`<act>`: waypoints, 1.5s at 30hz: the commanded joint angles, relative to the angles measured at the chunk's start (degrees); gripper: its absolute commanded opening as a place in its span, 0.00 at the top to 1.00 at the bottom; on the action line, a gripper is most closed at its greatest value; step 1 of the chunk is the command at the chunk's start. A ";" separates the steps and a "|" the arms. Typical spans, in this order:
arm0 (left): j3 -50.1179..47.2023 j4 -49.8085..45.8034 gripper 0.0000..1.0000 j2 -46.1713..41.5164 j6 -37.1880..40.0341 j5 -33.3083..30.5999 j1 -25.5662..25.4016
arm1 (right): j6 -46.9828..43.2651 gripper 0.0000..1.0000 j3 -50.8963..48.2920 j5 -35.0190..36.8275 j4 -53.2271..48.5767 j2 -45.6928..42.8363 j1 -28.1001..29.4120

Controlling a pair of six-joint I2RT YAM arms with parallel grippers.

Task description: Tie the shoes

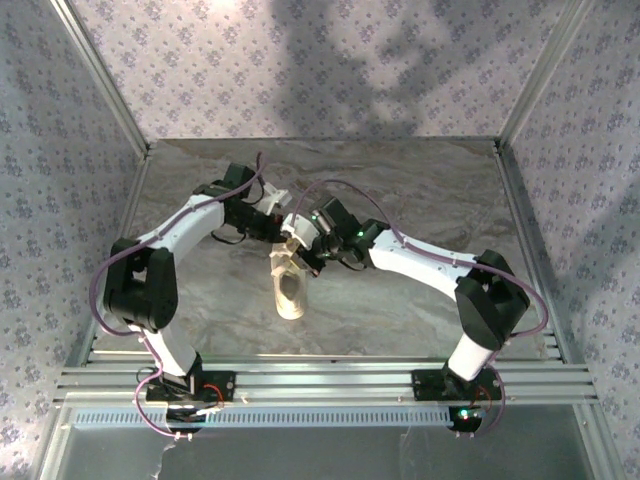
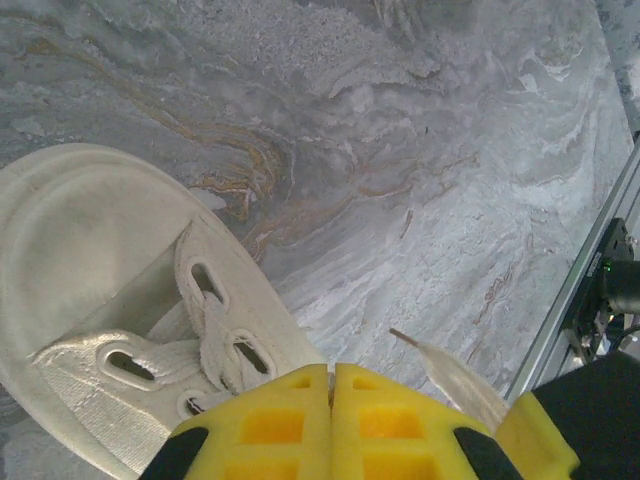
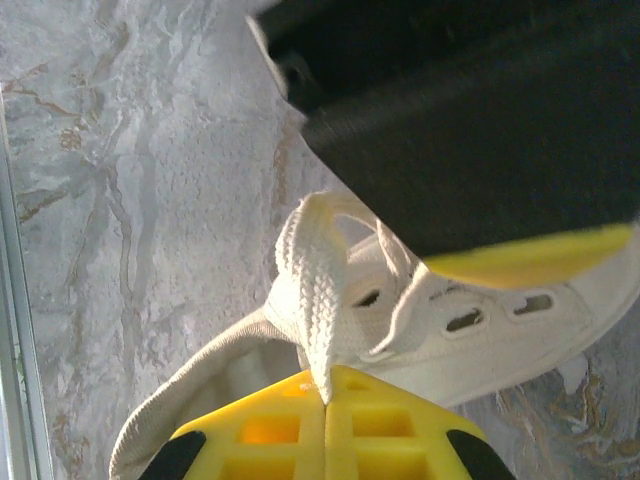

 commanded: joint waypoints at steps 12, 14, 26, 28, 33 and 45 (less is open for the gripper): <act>-8.08 4.00 1.00 -10.31 9.17 1.61 0.27 | 5.11 0.95 -3.88 1.44 -8.37 0.80 -2.01; -9.14 4.42 1.00 -11.25 10.36 1.78 0.09 | 5.56 0.95 -4.43 1.55 -8.91 1.20 -2.18; -18.08 12.49 1.00 -18.32 14.84 1.52 -1.19 | 5.13 0.59 -3.79 -8.58 -10.11 1.02 -3.70; -19.24 14.06 1.00 -19.55 15.02 1.61 -1.24 | 6.20 0.52 -3.24 -11.54 -8.98 0.30 -5.37; -21.63 16.93 1.00 -21.53 15.20 1.28 -1.32 | 8.93 0.52 0.48 -16.10 -5.51 2.01 -8.61; -24.60 19.62 1.00 -24.31 14.76 1.35 -1.30 | 4.35 0.53 14.64 -19.99 -9.88 16.34 -7.96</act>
